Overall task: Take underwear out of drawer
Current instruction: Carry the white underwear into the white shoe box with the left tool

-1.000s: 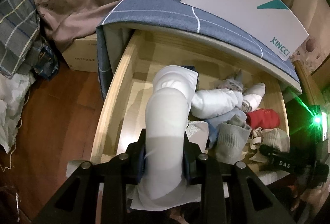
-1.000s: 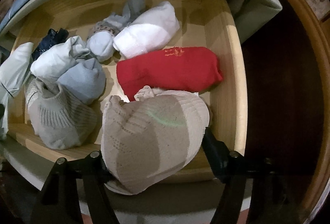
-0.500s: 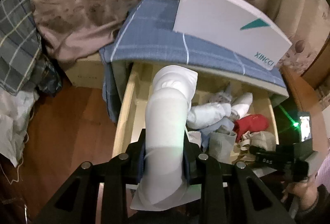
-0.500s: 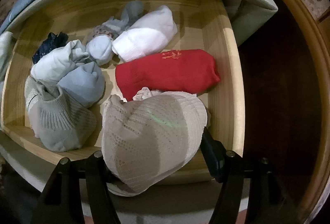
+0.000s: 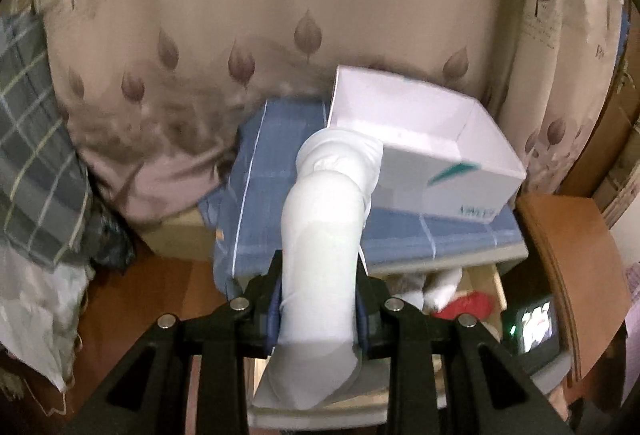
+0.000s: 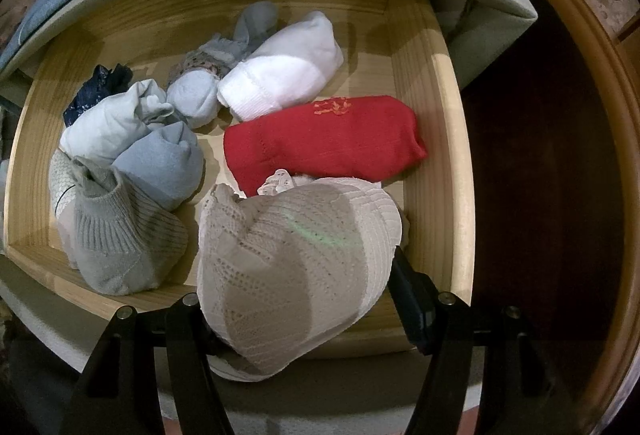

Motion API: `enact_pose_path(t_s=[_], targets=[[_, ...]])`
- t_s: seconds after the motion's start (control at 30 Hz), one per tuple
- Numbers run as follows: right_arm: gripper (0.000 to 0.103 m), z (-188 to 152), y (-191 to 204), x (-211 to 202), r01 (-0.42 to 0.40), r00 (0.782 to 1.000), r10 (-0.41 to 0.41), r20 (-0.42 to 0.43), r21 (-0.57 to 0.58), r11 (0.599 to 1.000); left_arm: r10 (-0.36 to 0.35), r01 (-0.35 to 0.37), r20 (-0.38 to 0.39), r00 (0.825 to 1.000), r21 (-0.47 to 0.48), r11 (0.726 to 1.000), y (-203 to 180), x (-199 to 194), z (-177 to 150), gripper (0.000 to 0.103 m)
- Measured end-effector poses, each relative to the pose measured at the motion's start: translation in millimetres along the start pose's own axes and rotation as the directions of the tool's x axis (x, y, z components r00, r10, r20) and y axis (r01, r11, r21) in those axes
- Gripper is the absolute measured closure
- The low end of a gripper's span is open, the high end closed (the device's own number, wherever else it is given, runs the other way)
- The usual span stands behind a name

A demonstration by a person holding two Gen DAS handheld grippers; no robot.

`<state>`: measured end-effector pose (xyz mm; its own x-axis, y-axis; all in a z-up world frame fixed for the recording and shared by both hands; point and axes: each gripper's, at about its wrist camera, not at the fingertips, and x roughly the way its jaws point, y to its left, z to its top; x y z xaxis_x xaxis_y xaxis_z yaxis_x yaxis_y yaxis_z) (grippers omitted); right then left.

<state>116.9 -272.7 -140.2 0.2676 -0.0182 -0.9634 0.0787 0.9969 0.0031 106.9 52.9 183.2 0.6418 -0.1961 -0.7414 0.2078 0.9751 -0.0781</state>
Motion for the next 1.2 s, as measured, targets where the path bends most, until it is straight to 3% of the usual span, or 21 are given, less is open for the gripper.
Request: enact_pose_path(t_s=[0.13, 0.23, 0.53, 0.87, 1.2], targets=[[0.040, -0.2, -0.8, -0.3, 0.002, 1.000, -0.002, 0.000, 0.000, 1.000, -0.019, 0.018, 0.050, 0.999, 0.015, 1.000, -8.4, -6.2, 35.1, 0.074], [0.040, -0.4, -1.6, 0.3, 0.002, 1.000, -0.002, 0.000, 0.000, 1.000, -0.072, 0.071, 0.073, 0.995, 0.028, 0.997, -12.6, -3.2, 63.6, 0.074], [0.040, -2.1, -1.2, -1.0, 0.006, 1.000, -0.006, -0.003, 0.008, 1.000, -0.089, 0.085, 0.048, 0.995, 0.086, 0.993, -35.4, 52.1, 133.3, 0.074], [0.040, -1.0, 0.0, -1.9, -0.002, 1.000, 0.002, -0.001, 0.002, 1.000, -0.061, 0.067, -0.071, 0.996, 0.088, 0.994, -61.6, 143.7, 152.1, 0.074], [0.040, -2.5, 0.5, -3.0, -0.006, 1.000, 0.006, 0.003, -0.014, 1.000, 0.010, 0.006, -0.159, 0.987, 0.098, 0.995, -65.0, 205.4, 136.1, 0.074]])
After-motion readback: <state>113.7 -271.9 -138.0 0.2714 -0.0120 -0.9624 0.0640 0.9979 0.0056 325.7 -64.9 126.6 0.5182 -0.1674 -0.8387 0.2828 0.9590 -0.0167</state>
